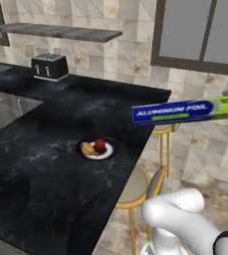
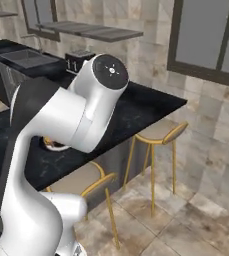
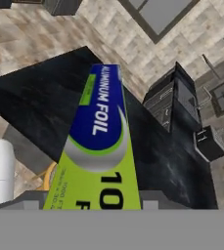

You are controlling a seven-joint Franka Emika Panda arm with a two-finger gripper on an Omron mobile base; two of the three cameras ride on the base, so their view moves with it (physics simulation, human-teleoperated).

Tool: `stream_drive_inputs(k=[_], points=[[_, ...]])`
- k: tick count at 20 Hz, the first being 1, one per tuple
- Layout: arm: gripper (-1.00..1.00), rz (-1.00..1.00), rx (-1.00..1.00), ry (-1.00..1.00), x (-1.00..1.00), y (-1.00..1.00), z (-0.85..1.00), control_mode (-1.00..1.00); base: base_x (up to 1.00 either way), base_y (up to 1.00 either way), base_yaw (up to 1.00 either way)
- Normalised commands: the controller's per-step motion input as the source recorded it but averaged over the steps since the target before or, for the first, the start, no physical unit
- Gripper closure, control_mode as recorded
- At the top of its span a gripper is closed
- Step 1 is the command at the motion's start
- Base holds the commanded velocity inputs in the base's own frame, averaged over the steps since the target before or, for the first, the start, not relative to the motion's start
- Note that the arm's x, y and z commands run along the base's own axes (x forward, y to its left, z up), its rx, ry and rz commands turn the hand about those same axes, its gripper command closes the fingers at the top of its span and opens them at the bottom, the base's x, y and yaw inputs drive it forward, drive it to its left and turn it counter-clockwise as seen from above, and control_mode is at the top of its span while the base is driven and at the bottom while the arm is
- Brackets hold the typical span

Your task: Retrieve the tupperware and aluminum foil from the cabinet and place them on the dining counter near the plate with tomato and chicken drumstick to prepare for storing leftovers.

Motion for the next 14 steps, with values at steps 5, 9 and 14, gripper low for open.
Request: stream_drive_inputs(k=[5, 9, 14], points=[[1.0, 0.0, 0.0, 0.0, 0.0, 0.0, 0.0, 1.0, 0.65, -0.58, 0.66], [1.0, 0.0, 0.0, 0.0, 0.0, 0.0, 0.0, 1.0, 0.63, -0.54, 0.67], [1.0, 0.0, 0.0, 0.0, 0.0, 0.0, 0.0, 1.0, 0.69, -0.52, 0.66]])
